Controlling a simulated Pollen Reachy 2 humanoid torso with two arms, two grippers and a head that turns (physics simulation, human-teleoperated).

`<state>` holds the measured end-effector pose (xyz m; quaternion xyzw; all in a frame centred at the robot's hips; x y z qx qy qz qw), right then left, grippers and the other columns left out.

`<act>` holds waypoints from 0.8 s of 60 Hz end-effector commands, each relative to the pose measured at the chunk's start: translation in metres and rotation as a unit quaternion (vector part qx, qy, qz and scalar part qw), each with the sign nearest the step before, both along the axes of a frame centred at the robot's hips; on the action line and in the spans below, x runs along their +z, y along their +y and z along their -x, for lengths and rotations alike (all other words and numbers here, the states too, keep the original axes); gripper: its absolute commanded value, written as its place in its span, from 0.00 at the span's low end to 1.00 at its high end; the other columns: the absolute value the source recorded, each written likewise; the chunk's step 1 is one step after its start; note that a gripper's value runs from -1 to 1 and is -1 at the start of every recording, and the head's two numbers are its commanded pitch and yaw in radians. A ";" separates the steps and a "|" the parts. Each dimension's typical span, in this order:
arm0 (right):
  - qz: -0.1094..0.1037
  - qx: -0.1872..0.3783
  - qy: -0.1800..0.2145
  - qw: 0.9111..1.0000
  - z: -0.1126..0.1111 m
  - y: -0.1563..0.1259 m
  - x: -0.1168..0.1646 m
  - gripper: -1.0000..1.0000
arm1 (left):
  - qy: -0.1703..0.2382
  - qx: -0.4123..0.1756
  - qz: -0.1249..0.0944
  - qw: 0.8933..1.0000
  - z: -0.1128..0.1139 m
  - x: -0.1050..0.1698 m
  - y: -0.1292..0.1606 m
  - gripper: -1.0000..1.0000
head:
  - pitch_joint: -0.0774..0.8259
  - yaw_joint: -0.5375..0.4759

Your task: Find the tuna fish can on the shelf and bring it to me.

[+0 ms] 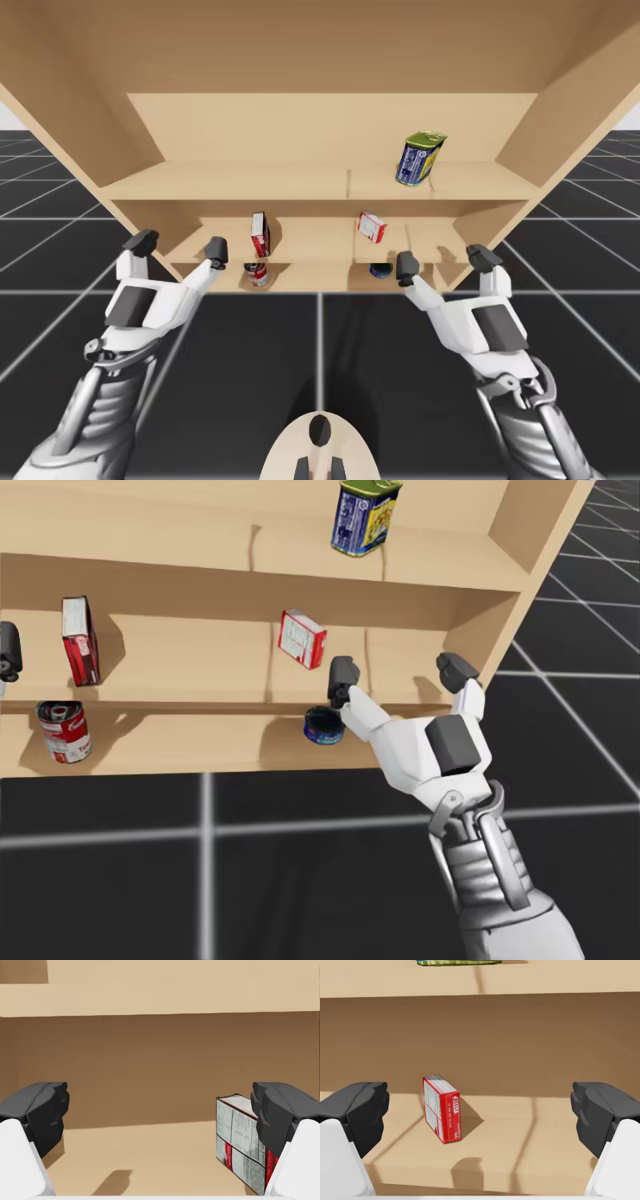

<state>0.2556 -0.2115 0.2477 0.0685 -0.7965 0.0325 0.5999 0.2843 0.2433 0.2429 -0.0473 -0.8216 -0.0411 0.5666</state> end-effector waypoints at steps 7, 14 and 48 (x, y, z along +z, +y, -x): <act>-0.008 0.039 0.032 0.999 0.029 0.011 0.005 0.00 | -0.003 0.001 0.008 1.000 0.003 0.001 -0.001 0.00 | 0.74 0.30; 0.006 0.047 0.062 0.997 0.042 0.017 -0.012 0.00 | -0.005 -0.001 0.012 1.000 0.004 0.002 -0.001 0.00 | 0.74 0.29; -0.013 0.046 0.174 0.984 -0.022 0.020 -0.083 0.00 | -0.004 -0.001 0.011 1.000 0.005 0.001 -0.004 0.00 | 0.74 0.30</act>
